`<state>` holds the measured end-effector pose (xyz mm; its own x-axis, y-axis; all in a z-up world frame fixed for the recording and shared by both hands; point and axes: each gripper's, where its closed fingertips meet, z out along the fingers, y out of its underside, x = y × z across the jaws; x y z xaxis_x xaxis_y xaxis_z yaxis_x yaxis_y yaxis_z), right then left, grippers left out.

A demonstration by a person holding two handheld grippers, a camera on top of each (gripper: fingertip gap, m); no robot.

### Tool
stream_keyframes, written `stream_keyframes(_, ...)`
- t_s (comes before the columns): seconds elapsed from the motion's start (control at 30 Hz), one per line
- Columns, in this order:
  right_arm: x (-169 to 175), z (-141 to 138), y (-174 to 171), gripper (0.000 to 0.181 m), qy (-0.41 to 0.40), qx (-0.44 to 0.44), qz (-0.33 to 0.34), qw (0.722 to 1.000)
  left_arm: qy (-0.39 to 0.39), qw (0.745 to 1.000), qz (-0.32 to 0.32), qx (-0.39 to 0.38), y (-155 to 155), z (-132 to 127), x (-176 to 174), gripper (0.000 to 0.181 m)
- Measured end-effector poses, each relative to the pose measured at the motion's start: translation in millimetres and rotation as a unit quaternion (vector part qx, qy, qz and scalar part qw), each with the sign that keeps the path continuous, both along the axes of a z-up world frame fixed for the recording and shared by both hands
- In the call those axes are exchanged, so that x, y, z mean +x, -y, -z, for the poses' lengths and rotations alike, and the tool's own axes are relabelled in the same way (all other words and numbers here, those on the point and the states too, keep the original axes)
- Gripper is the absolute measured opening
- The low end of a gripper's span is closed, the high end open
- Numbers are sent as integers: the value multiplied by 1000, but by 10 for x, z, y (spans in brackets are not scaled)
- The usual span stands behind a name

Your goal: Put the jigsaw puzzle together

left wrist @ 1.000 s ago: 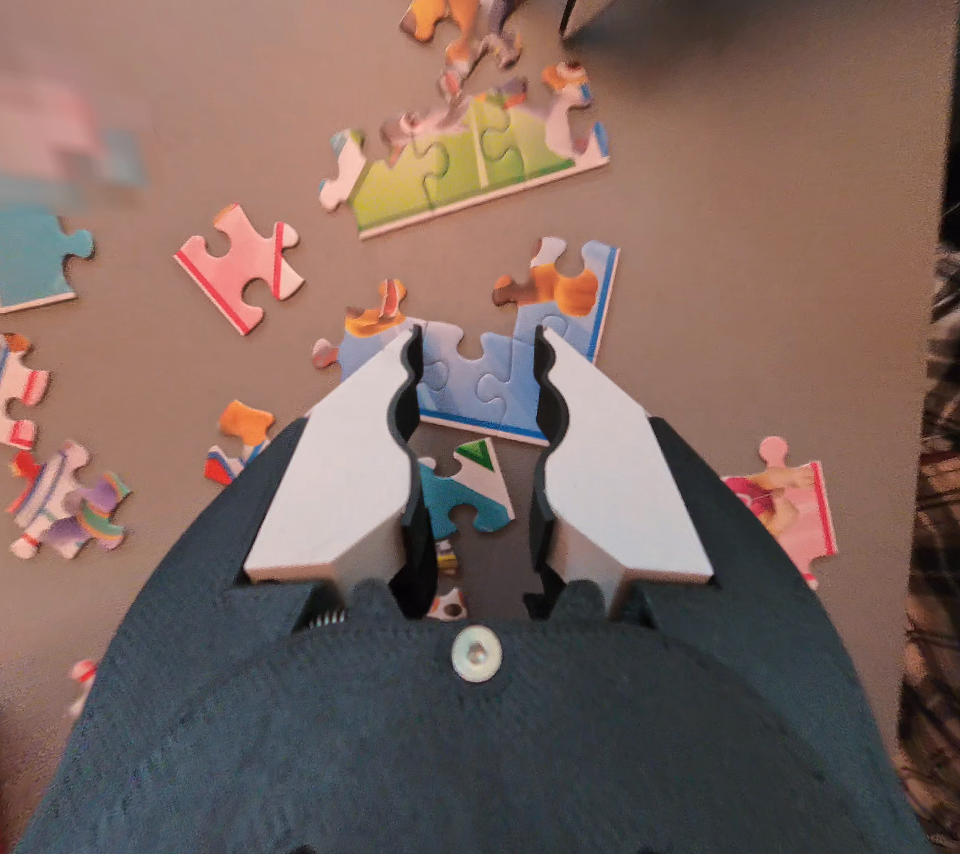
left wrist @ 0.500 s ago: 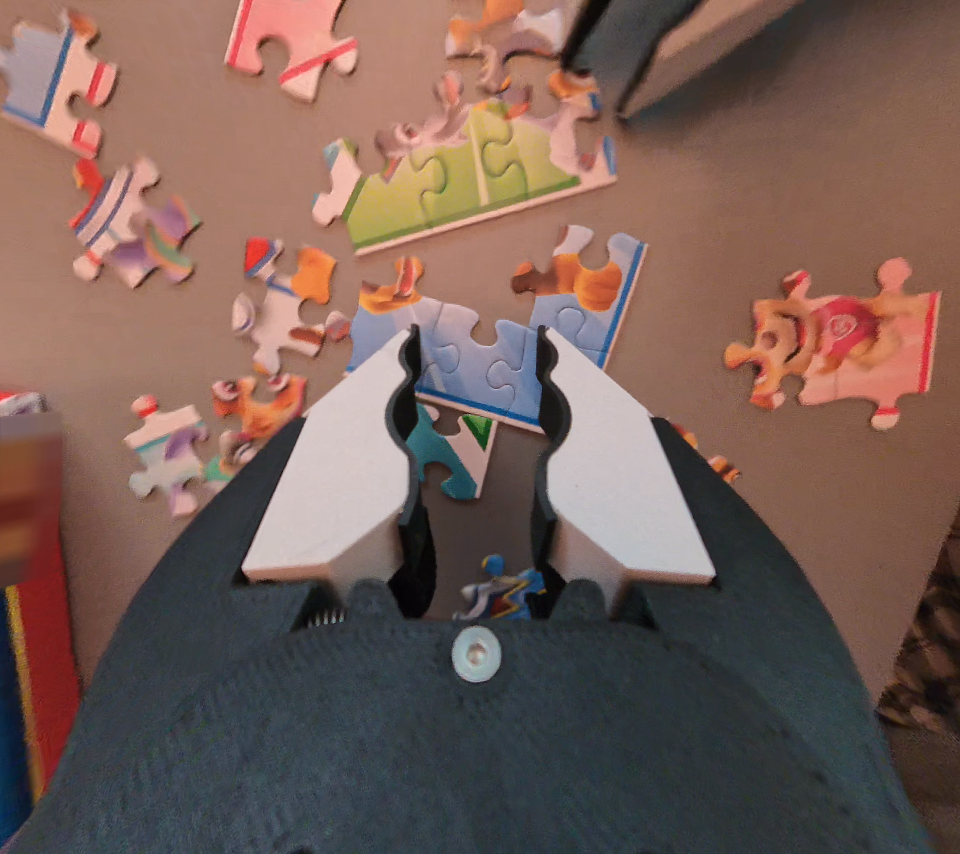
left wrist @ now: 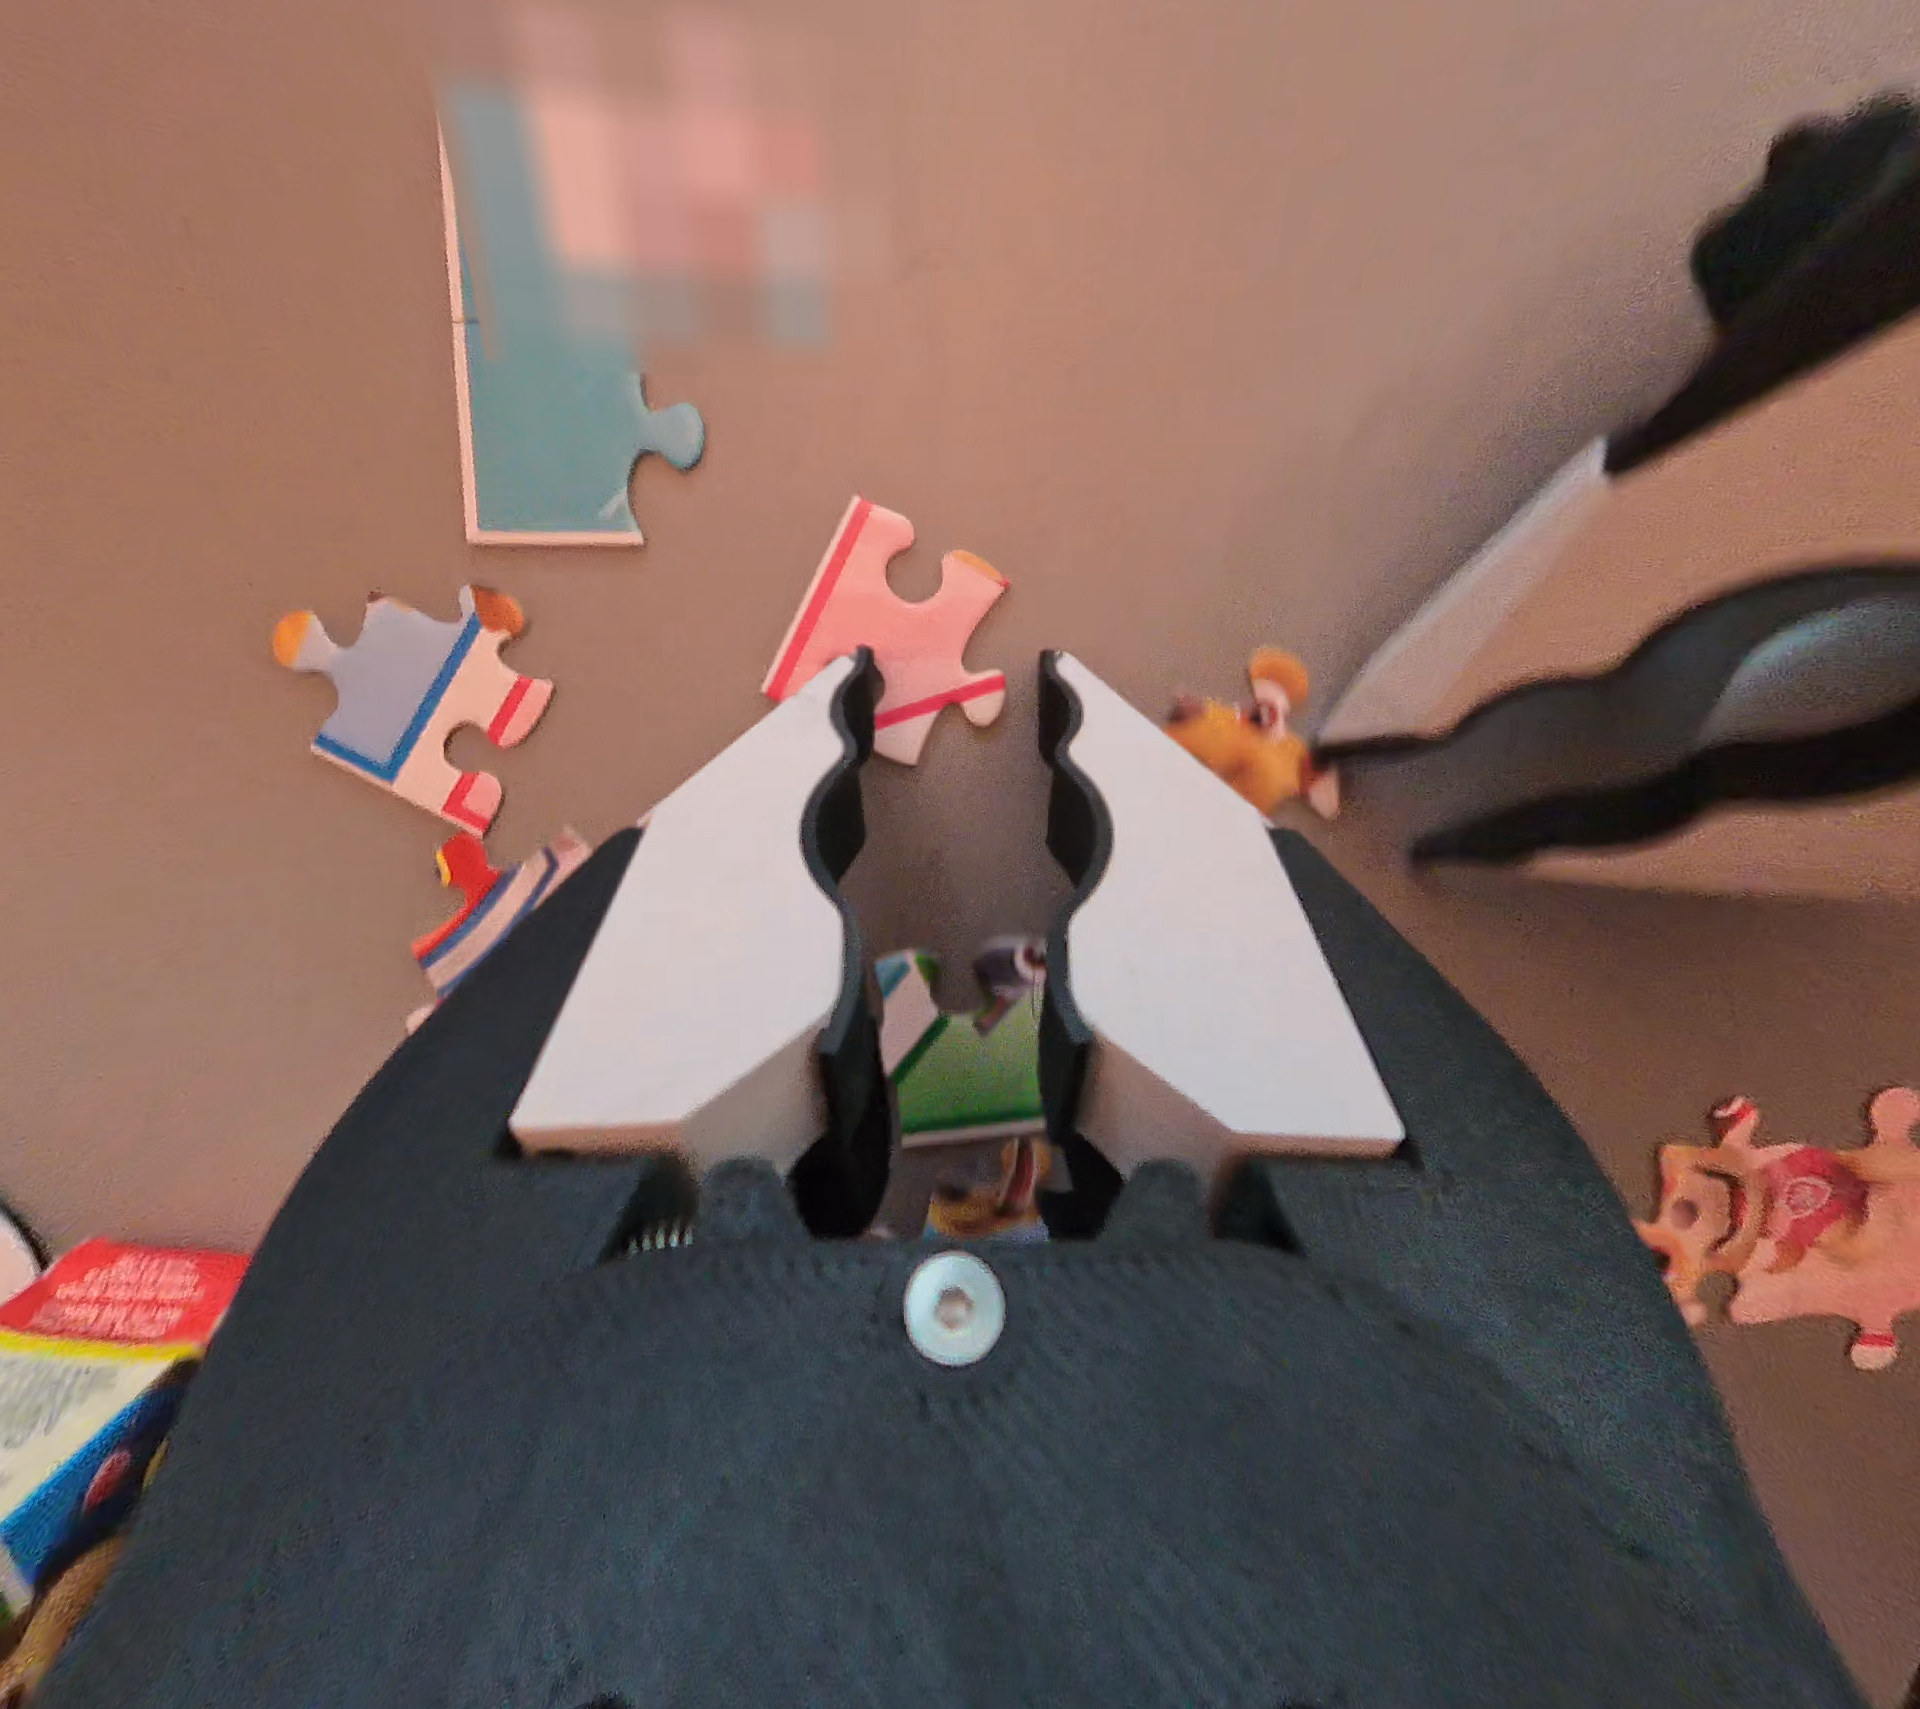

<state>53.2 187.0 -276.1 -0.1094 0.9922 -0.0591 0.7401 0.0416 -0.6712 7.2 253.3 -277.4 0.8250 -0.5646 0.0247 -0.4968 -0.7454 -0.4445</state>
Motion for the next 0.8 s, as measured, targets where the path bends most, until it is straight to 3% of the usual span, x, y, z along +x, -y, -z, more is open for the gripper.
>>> stream_keyframes(0.17,170,-146,-33,24,-26,-25,12,999,-12,998,53,-17,-45,-3,189,31)
stream_keyframes(0.43,745,-256,-645,27,-20,-7,73,997,-13,975,223,-19,16,-2,916,23)
stream_keyframes(0.6,819,-64,-654,37,35,-31,21,999,-34,950,309,-18,173,-1,1106,23)
stream_keyframes(0.8,801,-19,-478,31,24,-44,-20,999,-37,947,319,-22,215,-5,1036,23)
